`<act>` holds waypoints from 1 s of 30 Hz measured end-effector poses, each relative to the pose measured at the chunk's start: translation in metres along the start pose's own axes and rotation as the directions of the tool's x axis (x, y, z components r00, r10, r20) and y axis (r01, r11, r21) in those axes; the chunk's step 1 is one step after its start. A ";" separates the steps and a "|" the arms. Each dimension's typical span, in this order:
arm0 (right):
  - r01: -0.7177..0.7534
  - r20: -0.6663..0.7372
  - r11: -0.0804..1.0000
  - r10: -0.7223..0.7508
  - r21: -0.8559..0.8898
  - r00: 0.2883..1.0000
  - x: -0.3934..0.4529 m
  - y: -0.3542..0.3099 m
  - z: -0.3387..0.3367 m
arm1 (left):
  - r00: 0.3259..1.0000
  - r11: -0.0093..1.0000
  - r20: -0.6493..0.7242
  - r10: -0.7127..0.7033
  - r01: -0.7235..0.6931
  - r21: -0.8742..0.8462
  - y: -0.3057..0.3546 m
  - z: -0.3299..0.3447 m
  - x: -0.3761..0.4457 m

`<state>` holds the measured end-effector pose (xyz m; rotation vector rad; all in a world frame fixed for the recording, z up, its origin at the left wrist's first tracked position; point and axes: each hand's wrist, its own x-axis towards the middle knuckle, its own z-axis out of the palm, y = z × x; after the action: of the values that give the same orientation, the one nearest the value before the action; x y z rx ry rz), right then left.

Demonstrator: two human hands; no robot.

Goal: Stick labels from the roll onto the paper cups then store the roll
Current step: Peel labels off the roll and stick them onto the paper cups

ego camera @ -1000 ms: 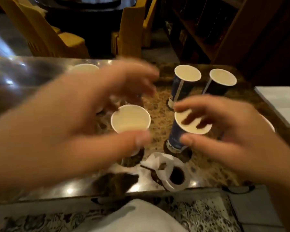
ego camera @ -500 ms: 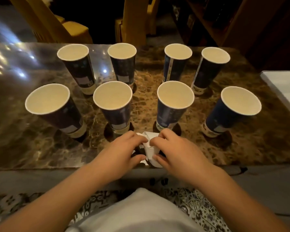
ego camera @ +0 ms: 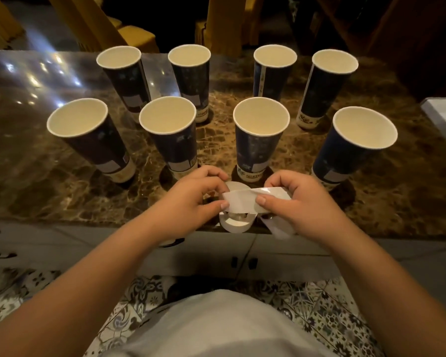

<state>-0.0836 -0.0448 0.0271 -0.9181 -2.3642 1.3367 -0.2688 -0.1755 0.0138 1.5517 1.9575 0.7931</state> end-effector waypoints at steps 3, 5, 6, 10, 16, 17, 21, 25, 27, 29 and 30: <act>-0.070 -0.018 0.993 0.072 0.092 0.997 -0.004 0.002 -0.002 | 0.998 0.997 0.056 0.039 -0.043 0.069 0.009 -0.001 0.007; -0.112 -0.072 0.992 0.116 0.051 0.991 -0.006 0.006 0.000 | 0.990 0.985 0.123 0.070 -0.089 0.148 0.014 -0.003 0.012; -0.134 -0.116 0.991 0.132 -0.011 0.984 -0.007 0.008 0.002 | 0.986 0.978 0.145 0.084 -0.109 0.175 0.015 -0.004 0.014; -0.104 -0.336 0.898 -0.051 -0.428 0.941 -0.012 0.015 0.015 | 0.988 0.982 0.132 0.080 -0.101 0.158 0.012 -0.003 0.019; 0.252 -0.222 0.635 -0.569 -0.730 0.792 -0.036 0.024 0.054 | 0.991 0.993 0.117 0.061 -0.072 0.094 0.004 -0.004 0.025; 0.300 -0.147 0.613 -0.570 -0.731 0.808 -0.036 0.027 0.060 | 0.989 0.991 0.134 0.065 -0.080 0.107 0.003 -0.005 0.026; 0.356 0.004 0.633 -0.487 -0.688 0.874 -0.024 0.040 0.063 | 0.979 0.993 0.203 -0.001 -0.023 0.118 0.001 -0.009 0.030; 0.405 0.094 0.637 -0.463 -0.656 0.881 -0.018 0.050 0.048 | 0.958 0.994 0.279 -0.062 0.035 0.101 0.001 -0.014 0.030; 0.391 0.099 0.639 -0.443 -0.663 0.891 -0.015 0.055 0.038 | 0.944 0.996 0.323 -0.068 0.048 0.069 0.002 -0.014 0.028; 0.359 0.060 0.647 -0.435 -0.673 0.898 -0.014 0.061 0.031 | 0.941 0.997 0.332 -0.073 0.066 0.033 0.002 -0.012 0.027; 0.337 0.019 0.663 -0.437 -0.668 0.899 -0.015 0.064 0.030 | 0.946 0.996 0.312 -0.087 0.090 0.003 0.003 -0.011 0.027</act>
<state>-0.0626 -0.0502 -0.0419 -0.5561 -2.7350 0.2320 -0.2802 -0.1501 0.0227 1.4696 1.7720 0.4865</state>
